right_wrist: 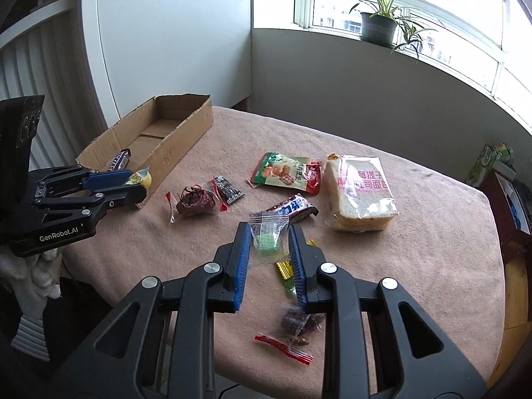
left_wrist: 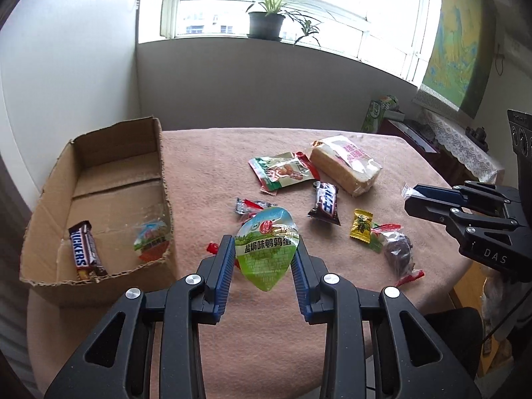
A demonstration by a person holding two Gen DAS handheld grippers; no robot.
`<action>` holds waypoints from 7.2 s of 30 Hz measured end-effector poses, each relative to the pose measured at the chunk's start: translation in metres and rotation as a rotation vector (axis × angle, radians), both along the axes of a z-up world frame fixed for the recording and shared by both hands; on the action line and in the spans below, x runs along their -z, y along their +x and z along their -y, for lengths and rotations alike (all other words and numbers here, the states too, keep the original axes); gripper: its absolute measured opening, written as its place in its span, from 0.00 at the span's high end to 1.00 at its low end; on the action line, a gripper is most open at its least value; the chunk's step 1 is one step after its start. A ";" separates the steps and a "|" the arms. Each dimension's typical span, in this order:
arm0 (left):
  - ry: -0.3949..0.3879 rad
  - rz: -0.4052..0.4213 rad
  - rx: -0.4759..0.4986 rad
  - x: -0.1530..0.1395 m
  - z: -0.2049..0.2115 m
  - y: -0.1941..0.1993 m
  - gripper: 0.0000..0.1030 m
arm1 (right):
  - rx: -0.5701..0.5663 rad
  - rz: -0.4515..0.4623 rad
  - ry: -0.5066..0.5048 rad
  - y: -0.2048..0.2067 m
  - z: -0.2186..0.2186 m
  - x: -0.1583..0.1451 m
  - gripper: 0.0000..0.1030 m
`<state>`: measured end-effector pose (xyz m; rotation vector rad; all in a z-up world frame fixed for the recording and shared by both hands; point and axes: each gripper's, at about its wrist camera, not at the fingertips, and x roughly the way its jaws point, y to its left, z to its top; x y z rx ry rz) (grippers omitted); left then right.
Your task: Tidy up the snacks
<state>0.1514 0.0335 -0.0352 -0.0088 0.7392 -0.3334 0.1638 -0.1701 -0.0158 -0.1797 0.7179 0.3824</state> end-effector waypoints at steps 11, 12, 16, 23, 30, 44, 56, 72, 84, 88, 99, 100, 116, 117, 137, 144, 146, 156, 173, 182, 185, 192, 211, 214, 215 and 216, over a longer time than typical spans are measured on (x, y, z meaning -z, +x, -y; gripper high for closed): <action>0.017 0.011 -0.194 -0.006 -0.091 0.015 0.69 | -0.136 -0.011 0.041 0.037 -0.110 -0.009 0.76; 0.018 0.009 -0.209 -0.005 -0.098 0.016 0.69 | -0.146 -0.013 0.038 0.041 -0.118 -0.008 0.76; 0.021 -0.001 -0.253 -0.001 -0.118 0.023 0.69 | -0.166 -0.024 0.021 0.053 -0.153 0.000 0.76; 0.021 -0.031 -0.291 0.006 -0.134 0.033 0.69 | -0.192 -0.065 0.023 0.068 -0.190 0.023 0.76; 0.048 -0.027 -0.294 0.006 -0.135 0.035 0.68 | -0.190 -0.070 0.011 0.070 -0.199 0.027 0.67; 0.023 -0.003 -0.318 -0.007 -0.136 0.027 0.50 | -0.145 -0.022 0.022 0.049 -0.154 0.004 0.40; -0.011 0.028 -0.244 -0.020 -0.104 -0.002 0.50 | 0.006 -0.018 0.021 0.003 -0.038 -0.002 0.35; -0.016 -0.038 0.017 0.013 -0.001 -0.018 0.49 | 0.258 -0.135 0.056 -0.040 0.070 0.059 0.28; 0.012 -0.064 0.117 0.021 0.062 0.016 0.49 | 0.251 -0.144 0.047 -0.020 0.058 0.074 0.28; 0.012 -0.089 0.134 0.027 0.081 0.039 0.50 | 0.244 -0.144 0.040 -0.017 0.059 0.076 0.28; 0.009 -0.157 0.138 0.047 0.110 0.078 0.50 | 0.226 -0.163 0.050 -0.011 0.061 0.079 0.28; 0.012 -0.160 0.139 0.048 0.111 0.080 0.50 | 0.226 -0.164 0.045 -0.010 0.060 0.079 0.28; 0.052 -0.177 0.150 0.054 0.123 0.090 0.74 | 0.234 -0.197 0.077 -0.010 0.071 0.082 0.56; 0.053 -0.176 0.149 0.054 0.123 0.090 0.74 | 0.237 -0.200 0.085 -0.010 0.073 0.082 0.57; -0.021 -0.104 0.102 0.014 0.075 0.053 0.74 | 0.221 -0.123 0.111 -0.030 0.075 0.042 0.58; -0.036 -0.057 0.053 -0.004 0.045 0.035 0.74 | 0.155 -0.096 0.109 -0.021 0.046 0.026 0.58; -0.040 -0.044 0.035 -0.008 0.032 0.031 0.74 | 0.138 -0.089 0.108 -0.015 0.035 0.021 0.58; -0.045 -0.017 -0.103 -0.016 -0.038 0.023 0.74 | 0.018 -0.071 0.116 0.020 -0.036 -0.002 0.58; -0.034 -0.010 -0.303 -0.009 -0.137 0.024 0.74 | -0.126 -0.085 0.073 0.083 -0.171 -0.004 0.58; -0.064 -0.023 -0.343 0.000 -0.157 0.032 0.74 | -0.177 -0.102 0.042 0.092 -0.204 0.011 0.57; -0.057 -0.029 -0.338 0.001 -0.155 0.033 0.74 | -0.179 -0.094 0.040 0.092 -0.207 0.009 0.32; -0.066 -0.012 -0.359 -0.005 -0.158 0.031 0.48 | -0.165 -0.056 0.048 0.083 -0.193 -0.002 0.16; -0.076 0.023 -0.238 -0.028 -0.108 0.004 0.48 | -0.018 -0.080 0.069 0.041 -0.056 -0.018 0.16; -0.072 0.024 -0.192 -0.032 -0.089 0.003 0.48 | 0.052 -0.116 0.115 0.038 -0.016 -0.012 0.16; -0.072 0.023 -0.175 -0.032 -0.083 0.003 0.48 | 0.079 -0.128 0.126 0.036 -0.002 -0.009 0.16; -0.070 0.021 -0.159 -0.033 -0.076 0.004 0.48 | 0.106 -0.139 0.134 0.034 0.010 -0.005 0.16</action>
